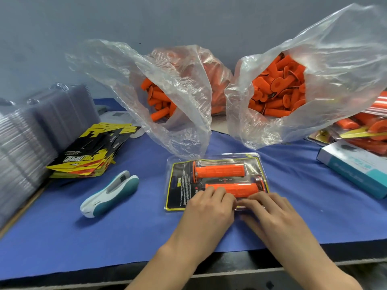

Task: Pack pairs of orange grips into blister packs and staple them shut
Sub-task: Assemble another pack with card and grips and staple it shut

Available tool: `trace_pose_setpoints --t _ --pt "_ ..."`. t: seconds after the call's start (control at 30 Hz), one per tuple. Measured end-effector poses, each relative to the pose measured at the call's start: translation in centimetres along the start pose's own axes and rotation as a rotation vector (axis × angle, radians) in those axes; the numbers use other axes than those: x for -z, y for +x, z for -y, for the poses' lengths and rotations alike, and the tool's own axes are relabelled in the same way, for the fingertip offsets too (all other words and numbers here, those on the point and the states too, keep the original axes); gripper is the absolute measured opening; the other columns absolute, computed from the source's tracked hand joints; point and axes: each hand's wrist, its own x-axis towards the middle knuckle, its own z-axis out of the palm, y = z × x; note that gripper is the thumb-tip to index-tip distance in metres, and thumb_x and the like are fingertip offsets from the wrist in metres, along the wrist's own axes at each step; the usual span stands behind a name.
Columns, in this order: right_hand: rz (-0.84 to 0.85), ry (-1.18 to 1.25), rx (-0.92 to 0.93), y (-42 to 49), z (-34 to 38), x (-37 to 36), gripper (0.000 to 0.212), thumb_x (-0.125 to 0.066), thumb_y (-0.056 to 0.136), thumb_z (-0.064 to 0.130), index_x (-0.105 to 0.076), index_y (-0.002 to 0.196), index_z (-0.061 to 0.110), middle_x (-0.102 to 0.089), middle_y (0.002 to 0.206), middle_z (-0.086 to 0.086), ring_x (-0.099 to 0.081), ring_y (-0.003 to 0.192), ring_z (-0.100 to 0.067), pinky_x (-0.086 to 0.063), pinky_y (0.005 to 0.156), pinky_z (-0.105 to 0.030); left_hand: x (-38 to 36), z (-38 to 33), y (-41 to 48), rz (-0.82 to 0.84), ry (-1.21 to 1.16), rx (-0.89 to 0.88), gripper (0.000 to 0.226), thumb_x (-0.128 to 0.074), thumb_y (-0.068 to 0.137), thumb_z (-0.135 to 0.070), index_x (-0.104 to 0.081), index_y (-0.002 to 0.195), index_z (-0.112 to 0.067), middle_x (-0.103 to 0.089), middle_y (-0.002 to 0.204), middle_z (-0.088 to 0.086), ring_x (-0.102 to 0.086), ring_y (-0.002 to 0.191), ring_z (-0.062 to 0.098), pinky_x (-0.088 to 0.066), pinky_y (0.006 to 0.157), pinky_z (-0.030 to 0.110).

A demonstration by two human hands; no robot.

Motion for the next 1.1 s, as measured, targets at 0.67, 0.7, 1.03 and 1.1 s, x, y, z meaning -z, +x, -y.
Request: trace_pose_setpoints --t 0.67,0.7,1.03,1.1 --pt "0.007 -0.083 -0.008 0.0 -1.3 -0.2 0.023 -0.048 0.094 0.020 -0.070 0.097 0.017 -0.063 0.092 0.002 -0.057 0.076 -0.025 -0.055 0.068 -0.039 2.6 7.7 -4.1 0.052 0.002 0.037 0.007 -0.073 0.083 -0.018 -0.067 0.085 -0.021 -0.063 0.082 -0.007 -0.061 0.073 0.019 -0.050 0.066 0.035" --pt "-0.005 -0.091 -0.017 0.0 -1.0 -0.5 0.019 -0.052 0.092 0.019 -0.070 0.098 0.017 -0.063 0.093 0.001 -0.057 0.076 -0.026 -0.053 0.069 -0.039 2.7 7.8 -4.1 0.049 -0.003 0.039 0.006 -0.072 0.083 -0.017 -0.067 0.086 -0.020 -0.063 0.083 -0.007 -0.061 0.074 0.019 -0.050 0.066 0.035" --pt "-0.026 -0.079 0.166 4.7 4.8 -2.9 0.027 -0.079 0.074 0.010 -0.069 0.095 0.024 -0.059 0.087 0.002 -0.057 0.074 -0.024 -0.045 0.064 -0.036 4.1 8.9 -3.8 0.102 -0.059 0.067 0.003 -0.065 0.091 -0.021 -0.067 0.093 -0.020 -0.064 0.091 -0.005 -0.061 0.084 0.022 -0.048 0.072 0.037" --pt "-0.023 -0.057 0.154 5.2 5.2 -3.4 0.028 -0.081 0.072 0.011 -0.069 0.093 0.026 -0.059 0.086 0.003 -0.057 0.075 -0.023 -0.044 0.065 -0.035 4.2 9.3 -4.0 0.111 -0.115 0.119 0.008 -0.062 0.094 -0.027 -0.064 0.100 -0.023 -0.062 0.098 -0.008 -0.059 0.092 0.020 -0.045 0.079 0.035"
